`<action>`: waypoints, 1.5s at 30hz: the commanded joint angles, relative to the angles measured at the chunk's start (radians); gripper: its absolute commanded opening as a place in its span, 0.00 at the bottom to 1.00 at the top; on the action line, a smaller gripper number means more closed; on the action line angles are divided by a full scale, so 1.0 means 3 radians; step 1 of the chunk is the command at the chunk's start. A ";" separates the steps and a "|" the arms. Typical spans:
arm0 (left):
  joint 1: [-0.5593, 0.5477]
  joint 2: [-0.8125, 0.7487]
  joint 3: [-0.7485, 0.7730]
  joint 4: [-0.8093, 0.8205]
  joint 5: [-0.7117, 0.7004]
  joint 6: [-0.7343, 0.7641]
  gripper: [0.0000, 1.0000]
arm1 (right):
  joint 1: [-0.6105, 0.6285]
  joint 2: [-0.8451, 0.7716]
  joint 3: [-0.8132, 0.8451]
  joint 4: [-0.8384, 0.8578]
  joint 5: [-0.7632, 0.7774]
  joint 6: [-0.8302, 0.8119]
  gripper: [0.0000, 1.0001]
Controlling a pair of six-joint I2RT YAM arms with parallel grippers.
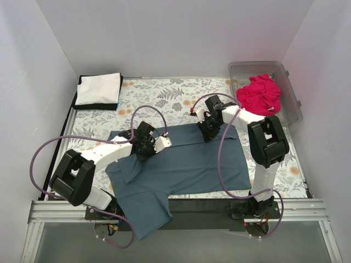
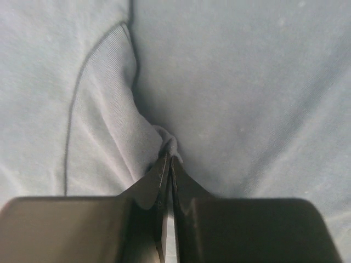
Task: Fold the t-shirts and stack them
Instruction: Fold the tshirt
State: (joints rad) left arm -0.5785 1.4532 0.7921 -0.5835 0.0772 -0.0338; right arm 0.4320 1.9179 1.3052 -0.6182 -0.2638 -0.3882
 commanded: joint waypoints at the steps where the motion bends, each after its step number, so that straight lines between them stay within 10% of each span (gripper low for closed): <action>1: 0.0021 -0.0109 0.0197 -0.0094 0.0131 0.0000 0.00 | -0.0008 -0.0022 -0.0040 0.0010 0.0015 -0.0010 0.17; 13: 0.0016 -0.0344 0.0673 -0.1122 0.0990 0.0081 0.00 | -0.0013 -0.0027 -0.0010 -0.0015 -0.0005 -0.0025 0.16; 17: 0.0021 -0.0329 0.0714 -0.1271 0.1266 0.0102 0.20 | -0.0013 -0.0057 -0.0004 -0.0046 0.0035 -0.0061 0.17; 26: 0.0506 -0.0391 0.0846 -0.1159 0.1604 -0.0189 0.26 | -0.0115 -0.0313 0.0108 -0.0179 0.0056 -0.0224 0.19; 33: 0.1406 -0.0135 0.0765 -0.0556 0.0945 -0.0766 0.27 | -0.0376 -0.0273 0.0302 -0.0174 0.0454 -0.0363 0.20; 45: 0.1918 0.0687 0.0663 -0.0101 0.0096 -0.1115 0.27 | -0.0566 0.0121 0.0195 -0.0102 0.0848 -0.0588 0.20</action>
State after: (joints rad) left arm -0.0269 1.6104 1.0004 -0.6682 0.1967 -0.3485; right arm 0.2558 1.9484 1.3762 -0.6559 -0.0383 -0.5373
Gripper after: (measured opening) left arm 0.274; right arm 0.199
